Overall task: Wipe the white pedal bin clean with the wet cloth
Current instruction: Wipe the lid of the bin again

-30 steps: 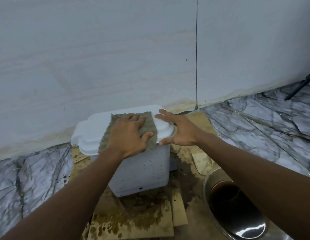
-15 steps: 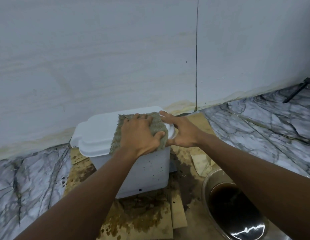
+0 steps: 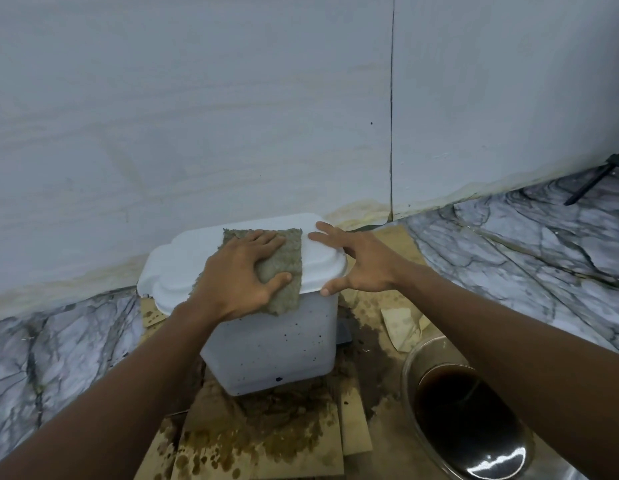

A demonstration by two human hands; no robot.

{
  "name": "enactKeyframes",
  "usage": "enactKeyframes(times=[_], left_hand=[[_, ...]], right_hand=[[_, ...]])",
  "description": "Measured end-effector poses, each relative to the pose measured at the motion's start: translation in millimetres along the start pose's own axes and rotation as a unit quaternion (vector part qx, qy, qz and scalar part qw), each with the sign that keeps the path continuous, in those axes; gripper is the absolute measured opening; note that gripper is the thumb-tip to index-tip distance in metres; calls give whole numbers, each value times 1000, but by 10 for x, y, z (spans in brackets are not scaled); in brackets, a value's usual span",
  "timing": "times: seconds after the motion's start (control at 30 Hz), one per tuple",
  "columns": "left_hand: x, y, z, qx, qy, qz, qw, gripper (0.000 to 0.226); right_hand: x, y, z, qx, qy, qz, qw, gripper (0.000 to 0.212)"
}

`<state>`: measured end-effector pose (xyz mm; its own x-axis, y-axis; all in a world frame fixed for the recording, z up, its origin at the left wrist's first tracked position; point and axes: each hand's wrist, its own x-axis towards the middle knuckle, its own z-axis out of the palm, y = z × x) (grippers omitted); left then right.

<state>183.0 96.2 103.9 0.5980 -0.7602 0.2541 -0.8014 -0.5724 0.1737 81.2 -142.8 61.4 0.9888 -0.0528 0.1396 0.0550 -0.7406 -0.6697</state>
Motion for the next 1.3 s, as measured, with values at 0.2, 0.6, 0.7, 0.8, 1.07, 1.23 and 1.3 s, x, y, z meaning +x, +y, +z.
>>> enactKeyframes(times=[0.2, 0.6, 0.7, 0.8, 1.07, 1.23, 1.3], left_hand=[[8, 92, 38, 46, 24, -18, 998, 80], [354, 405, 225, 67, -31, 3, 997, 85], [376, 535, 271, 79, -23, -20, 996, 86], [392, 584, 288, 76, -20, -23, 997, 85], [10, -4, -25, -14, -16, -1, 1000, 79], [-51, -28, 36, 45, -11, -15, 999, 82], [-115, -6, 122, 78, 14, -13, 997, 80]], right_hand=[[3, -35, 18, 0, 11, 12, 1000, 103], [38, -31, -143, 91, -28, 33, 995, 95], [35, -44, -159, 100, -31, 35, 994, 92], [37, -57, -180, 117, -40, 38, 992, 92], [52, -54, -132, 96, -46, 49, 993, 97], [44, -58, -111, 71, -43, 50, 995, 96], [53, -60, -84, 49, -34, 50, 997, 98]])
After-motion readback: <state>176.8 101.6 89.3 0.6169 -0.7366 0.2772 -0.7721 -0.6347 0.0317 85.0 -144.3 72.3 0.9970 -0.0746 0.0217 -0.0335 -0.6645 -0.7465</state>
